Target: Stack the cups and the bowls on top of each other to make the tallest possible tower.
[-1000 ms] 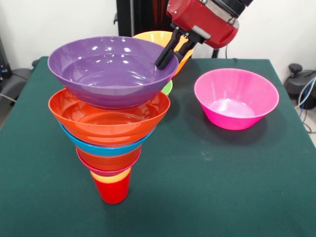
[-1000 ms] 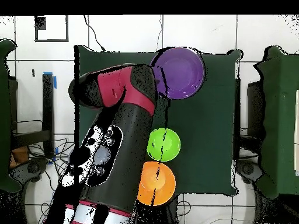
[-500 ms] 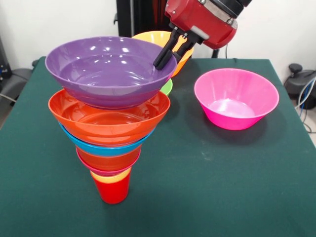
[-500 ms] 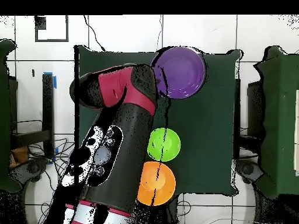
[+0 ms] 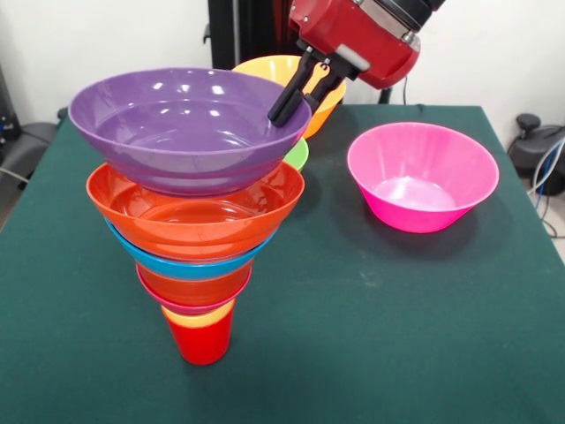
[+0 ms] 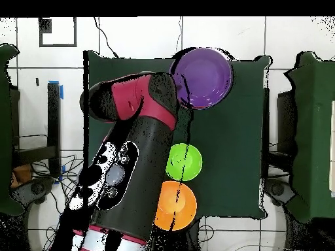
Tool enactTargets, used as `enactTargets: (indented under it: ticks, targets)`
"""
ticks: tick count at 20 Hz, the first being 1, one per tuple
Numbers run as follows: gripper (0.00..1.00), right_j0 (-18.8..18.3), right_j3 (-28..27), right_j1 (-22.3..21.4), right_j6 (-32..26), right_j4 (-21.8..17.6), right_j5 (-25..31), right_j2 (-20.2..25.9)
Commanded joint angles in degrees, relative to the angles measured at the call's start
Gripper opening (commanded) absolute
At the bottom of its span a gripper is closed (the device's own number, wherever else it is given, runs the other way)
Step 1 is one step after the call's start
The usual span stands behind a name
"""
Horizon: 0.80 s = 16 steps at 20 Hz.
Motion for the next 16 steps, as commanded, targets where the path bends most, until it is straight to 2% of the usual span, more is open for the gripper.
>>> enactTargets:
  ticks: [1,7,16]
  targets:
    - [0.0,0.2,0.45,2.19,6.26,-3.45,-3.03,2.39]
    - [0.0,0.23,0.89,1.88,5.57,-2.75,-3.18,2.79]
    - [0.0,0.07,2.64,1.58,7.46,-2.05,-4.18,2.74]
